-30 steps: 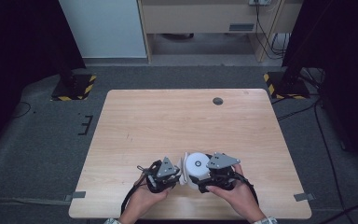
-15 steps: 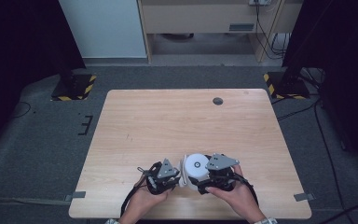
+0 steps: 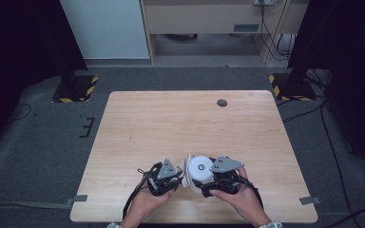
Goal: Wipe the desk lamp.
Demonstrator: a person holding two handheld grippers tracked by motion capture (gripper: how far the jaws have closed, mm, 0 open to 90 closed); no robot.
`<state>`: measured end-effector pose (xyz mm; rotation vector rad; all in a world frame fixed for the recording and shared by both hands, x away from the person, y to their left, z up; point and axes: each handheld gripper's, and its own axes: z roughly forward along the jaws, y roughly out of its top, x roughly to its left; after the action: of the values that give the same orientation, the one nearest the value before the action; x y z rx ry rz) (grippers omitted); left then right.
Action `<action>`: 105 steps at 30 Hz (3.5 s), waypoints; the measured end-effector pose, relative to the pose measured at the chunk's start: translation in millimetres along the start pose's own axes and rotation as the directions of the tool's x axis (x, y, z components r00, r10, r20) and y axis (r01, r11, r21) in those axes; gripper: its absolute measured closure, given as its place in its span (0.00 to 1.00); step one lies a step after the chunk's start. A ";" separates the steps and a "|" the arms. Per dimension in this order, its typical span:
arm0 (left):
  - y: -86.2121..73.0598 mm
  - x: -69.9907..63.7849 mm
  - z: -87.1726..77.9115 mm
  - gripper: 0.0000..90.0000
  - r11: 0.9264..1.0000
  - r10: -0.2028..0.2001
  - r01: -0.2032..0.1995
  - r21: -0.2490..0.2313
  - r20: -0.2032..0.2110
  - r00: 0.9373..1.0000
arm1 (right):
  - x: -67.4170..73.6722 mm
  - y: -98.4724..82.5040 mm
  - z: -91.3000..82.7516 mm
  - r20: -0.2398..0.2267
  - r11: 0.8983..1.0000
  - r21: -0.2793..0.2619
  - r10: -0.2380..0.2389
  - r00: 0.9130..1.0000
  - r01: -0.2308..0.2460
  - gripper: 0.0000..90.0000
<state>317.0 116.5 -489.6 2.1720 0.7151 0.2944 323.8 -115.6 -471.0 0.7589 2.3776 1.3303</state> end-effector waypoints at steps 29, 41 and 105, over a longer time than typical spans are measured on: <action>14.3 -5.5 -23.0 0.88 0.987 -0.024 0.027 -0.157 0.021 1.000 | -4.8 -0.6 0.1 0.019 1.000 -0.004 0.014 1.000 -0.013 0.10; 7.6 1.3 -11.4 0.88 0.995 -0.037 0.035 -0.095 -0.021 0.999 | 0.3 0.7 0.3 0.004 1.000 0.004 0.004 1.000 -0.004 0.10; 9.3 -24.5 -20.6 0.87 0.996 0.012 -0.009 -0.092 0.029 0.999 | -20.1 25.0 -14.6 -0.047 0.989 -0.017 0.145 0.988 -0.145 0.26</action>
<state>291.9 110.5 -468.5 2.0896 0.6612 0.2939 340.1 -126.8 -441.8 0.9206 2.3792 1.4412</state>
